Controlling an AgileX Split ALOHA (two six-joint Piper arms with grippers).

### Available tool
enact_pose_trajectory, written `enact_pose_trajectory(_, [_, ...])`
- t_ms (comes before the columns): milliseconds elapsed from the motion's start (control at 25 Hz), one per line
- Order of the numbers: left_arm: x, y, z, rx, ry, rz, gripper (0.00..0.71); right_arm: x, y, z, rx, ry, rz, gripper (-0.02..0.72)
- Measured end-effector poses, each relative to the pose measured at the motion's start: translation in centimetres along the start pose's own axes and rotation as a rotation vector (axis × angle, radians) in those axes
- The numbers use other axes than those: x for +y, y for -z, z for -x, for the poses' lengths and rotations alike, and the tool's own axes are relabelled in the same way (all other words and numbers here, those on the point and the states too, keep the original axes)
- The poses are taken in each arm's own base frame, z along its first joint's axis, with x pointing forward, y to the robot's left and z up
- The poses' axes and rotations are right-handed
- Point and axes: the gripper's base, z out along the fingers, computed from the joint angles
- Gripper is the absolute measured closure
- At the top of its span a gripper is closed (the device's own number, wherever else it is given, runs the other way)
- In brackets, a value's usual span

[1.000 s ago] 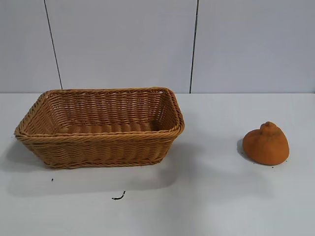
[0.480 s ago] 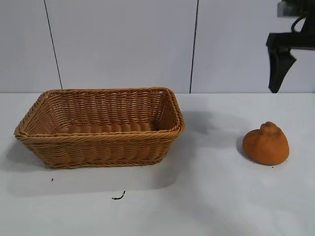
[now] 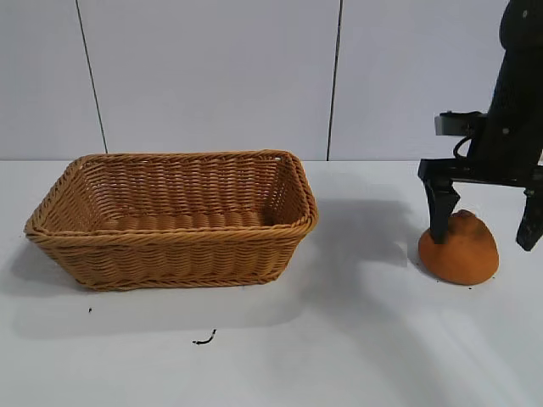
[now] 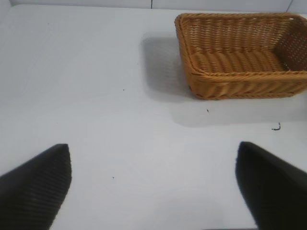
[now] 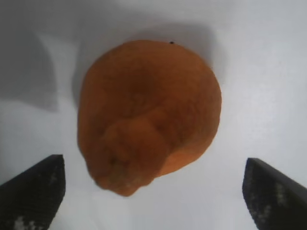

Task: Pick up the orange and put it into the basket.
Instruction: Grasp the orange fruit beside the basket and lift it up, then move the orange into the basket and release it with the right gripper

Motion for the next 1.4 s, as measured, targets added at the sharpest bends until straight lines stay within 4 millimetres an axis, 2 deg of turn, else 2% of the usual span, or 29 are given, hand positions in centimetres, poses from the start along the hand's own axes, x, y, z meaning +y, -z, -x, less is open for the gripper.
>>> enact_pose_trajectory(80, [0.0,0.0,0.0,0.000,0.000,0.000,0.044,0.0,-0.2,0.0,0.000,-0.009,0.003,0.126])
enact_pose_trajectory(160, [0.0,0.0,0.0,0.000,0.000,0.000,0.044,0.1,-0.5,0.1,0.005,-0.014,0.006,0.250])
enact_pose_trajectory(320, [0.0,0.0,0.0,0.000,0.000,0.000,0.044,0.1,-0.5,0.1,0.001,-0.016,0.007,0.629])
enact_pose_trajectory(360, [0.0,0.0,0.0,0.000,0.000,0.000,0.044,0.1,-0.3,0.2,-0.003,-0.016,0.008,0.670])
enact_pose_trajectory(520, [0.0,0.0,0.0,0.000,0.000,0.000,0.044,0.1,0.6,0.1,-0.001,-0.003,0.011,0.670])
enact_pose_trajectory(640, [0.0,0.0,0.0,0.000,0.000,0.000,0.044,0.2,3.3,0.6,-0.030,0.005,0.015,0.670])
enact_pose_trajectory(920, [0.0,0.0,0.0,0.000,0.000,0.000,0.044,0.5,14.4,1.5,-0.253,0.012,0.040,0.670])
enact_pose_trajectory(1040, [0.0,0.0,0.0,0.000,0.000,0.000,0.044,0.9,17.3,1.8,-0.331,0.021,0.051,0.671])
enact_pose_trajectory(1200, [0.0,0.0,0.0,0.000,0.000,0.000,0.044,3.1,18.8,1.7,-0.376,0.069,0.068,0.671])
enact_pose_trajectory(1400, [0.0,0.0,0.0,0.000,0.000,0.000,0.044,8.4,19.0,0.7,-0.383,0.172,0.105,0.671])
